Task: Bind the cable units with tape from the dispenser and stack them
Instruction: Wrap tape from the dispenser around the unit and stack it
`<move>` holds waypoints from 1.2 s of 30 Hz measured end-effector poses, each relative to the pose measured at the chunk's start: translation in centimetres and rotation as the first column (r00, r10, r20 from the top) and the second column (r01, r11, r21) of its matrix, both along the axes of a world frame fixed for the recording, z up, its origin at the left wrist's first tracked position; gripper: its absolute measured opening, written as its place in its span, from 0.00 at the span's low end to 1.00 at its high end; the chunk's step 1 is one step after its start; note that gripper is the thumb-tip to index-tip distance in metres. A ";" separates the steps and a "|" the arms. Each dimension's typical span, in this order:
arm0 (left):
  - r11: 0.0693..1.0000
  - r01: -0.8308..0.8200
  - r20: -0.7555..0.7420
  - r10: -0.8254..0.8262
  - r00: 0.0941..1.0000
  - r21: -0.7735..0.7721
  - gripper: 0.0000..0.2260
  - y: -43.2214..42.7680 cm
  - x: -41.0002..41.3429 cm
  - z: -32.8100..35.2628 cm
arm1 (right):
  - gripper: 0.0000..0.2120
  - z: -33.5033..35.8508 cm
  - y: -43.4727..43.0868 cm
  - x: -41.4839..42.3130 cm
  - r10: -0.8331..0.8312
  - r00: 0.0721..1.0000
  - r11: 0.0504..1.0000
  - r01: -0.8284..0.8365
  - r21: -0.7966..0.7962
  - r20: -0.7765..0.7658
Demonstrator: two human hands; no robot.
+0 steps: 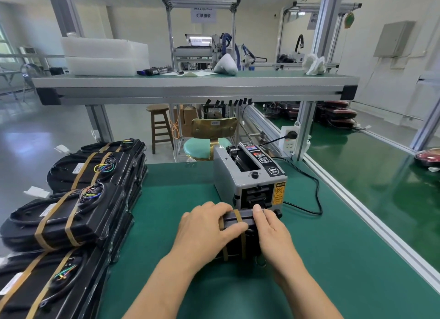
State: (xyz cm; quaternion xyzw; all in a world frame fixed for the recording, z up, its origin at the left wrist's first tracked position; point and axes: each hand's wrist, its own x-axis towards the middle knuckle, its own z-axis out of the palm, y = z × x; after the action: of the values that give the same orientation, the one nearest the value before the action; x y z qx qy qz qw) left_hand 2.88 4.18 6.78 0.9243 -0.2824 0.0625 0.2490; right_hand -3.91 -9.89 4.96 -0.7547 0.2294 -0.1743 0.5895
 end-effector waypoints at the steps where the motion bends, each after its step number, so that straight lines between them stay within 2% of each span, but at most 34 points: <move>1: 1.000 0.009 0.006 -0.009 1.000 -0.004 0.23 0.1 0.2 -0.1 | 0.20 0.1 -0.3 -0.1 0.012 1.000 0.999 -0.011 0.046 -0.014; 3: 1.000 0.010 0.025 -0.010 1.000 -0.005 0.24 0.1 0.4 -0.5 | 0.21 0.1 -1.1 0.1 0.006 1.000 0.981 -0.003 0.194 -0.010; 5: 1.000 -0.006 0.032 0.007 0.999 -0.011 0.26 0.1 0.5 -0.8 | 0.15 -0.1 -2.2 0.6 -0.103 0.994 0.937 0.085 0.340 0.036; 7: 1.000 -0.011 0.041 0.012 0.999 -0.008 0.31 0.2 0.5 -1.0 | 0.08 -0.3 -3.4 1.1 -0.230 0.972 0.892 0.187 0.412 0.057; 9: 1.000 -0.004 0.061 0.004 0.998 -0.004 0.35 0.2 0.3 -1.2 | 0.05 -0.4 -4.2 1.5 -0.282 0.958 0.861 0.227 0.454 0.055; 14: 1.000 -0.011 0.074 0.010 0.997 0.007 0.36 0.2 0.4 -1.4 | 0.08 -0.2 -5.1 2.4 -0.294 0.955 0.838 0.236 0.492 0.043; 28: 1.000 -0.011 0.072 0.011 0.997 -0.009 0.36 0.1 0.6 -1.5 | 0.06 -0.4 -5.3 2.9 -0.302 0.953 0.798 0.235 0.555 0.032; 36: 1.000 -0.020 0.072 0.019 0.997 0.012 0.35 0.1 0.4 -1.3 | 0.02 0.5 -4.9 4.2 -0.259 0.966 0.823 0.205 0.529 0.029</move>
State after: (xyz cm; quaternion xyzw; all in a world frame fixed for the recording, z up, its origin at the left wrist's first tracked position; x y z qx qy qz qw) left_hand 3.33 4.30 5.43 0.9257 -0.2825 0.0964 0.2322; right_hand 0.30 -14.82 5.45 -0.5231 0.3285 -0.2131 0.7570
